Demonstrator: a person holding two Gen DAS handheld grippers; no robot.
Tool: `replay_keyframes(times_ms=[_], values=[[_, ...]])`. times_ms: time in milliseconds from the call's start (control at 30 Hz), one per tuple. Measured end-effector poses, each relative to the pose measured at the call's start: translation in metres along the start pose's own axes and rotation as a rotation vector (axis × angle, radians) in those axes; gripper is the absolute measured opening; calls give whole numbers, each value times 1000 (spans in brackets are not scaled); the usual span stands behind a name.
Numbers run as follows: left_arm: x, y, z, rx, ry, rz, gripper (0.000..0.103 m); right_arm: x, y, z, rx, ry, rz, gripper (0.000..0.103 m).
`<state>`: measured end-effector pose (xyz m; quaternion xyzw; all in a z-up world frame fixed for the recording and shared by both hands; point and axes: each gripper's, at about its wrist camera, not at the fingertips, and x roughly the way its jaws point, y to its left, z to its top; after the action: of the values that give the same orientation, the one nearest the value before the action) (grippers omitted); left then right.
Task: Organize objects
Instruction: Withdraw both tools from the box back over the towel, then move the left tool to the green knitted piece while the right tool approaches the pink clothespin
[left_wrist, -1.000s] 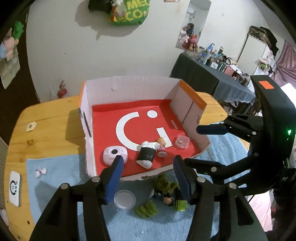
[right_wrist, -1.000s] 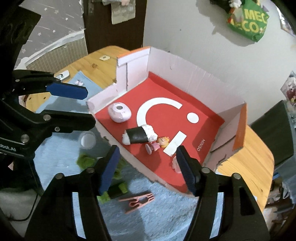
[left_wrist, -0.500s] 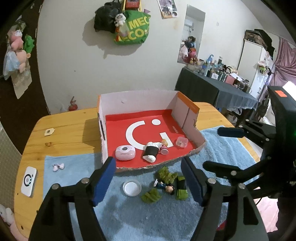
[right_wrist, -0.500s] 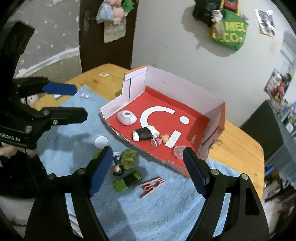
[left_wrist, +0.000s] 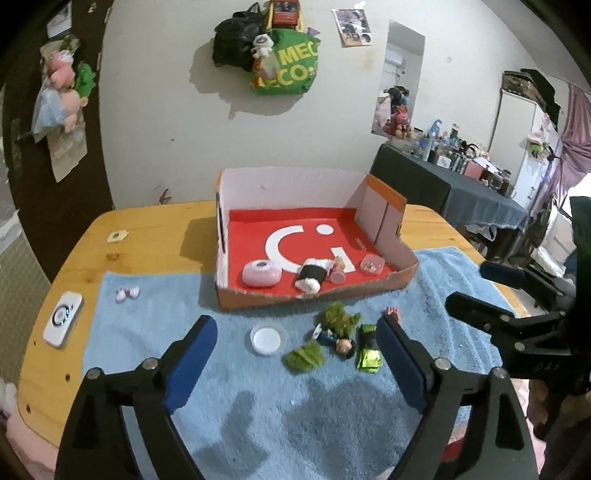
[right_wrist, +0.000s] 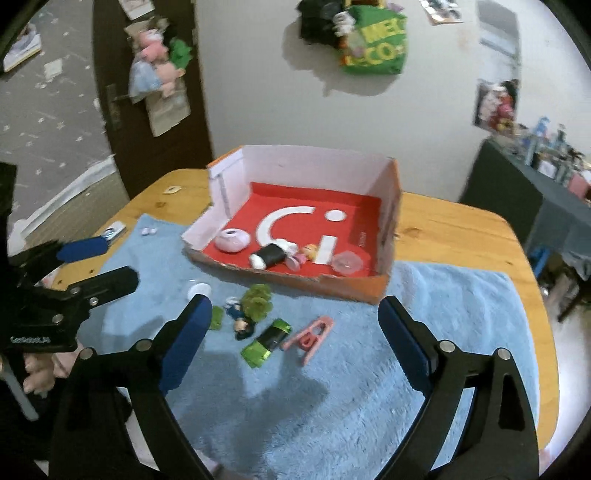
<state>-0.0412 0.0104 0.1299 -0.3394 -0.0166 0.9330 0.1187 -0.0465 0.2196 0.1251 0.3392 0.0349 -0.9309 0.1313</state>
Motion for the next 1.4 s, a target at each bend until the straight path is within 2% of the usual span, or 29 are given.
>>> replay_keyframes(times_ms=[267, 367, 467, 767, 1400], values=[[12, 0, -35, -28, -27, 101, 92, -2, 2, -33, 56, -77, -109, 98], [17, -2, -49, -38, -39, 157, 100, 0, 6, -46, 59, -104, -151, 99], [22, -4, -63, -45, -50, 181, 100, 8, 8, -59, 61, -97, -176, 99], [38, 0, -85, -77, -12, 214, 100, 30, 8, -87, 89, -38, -188, 99], [46, 1, -93, -80, 4, 219, 100, 46, -2, -104, 154, 14, -206, 99]])
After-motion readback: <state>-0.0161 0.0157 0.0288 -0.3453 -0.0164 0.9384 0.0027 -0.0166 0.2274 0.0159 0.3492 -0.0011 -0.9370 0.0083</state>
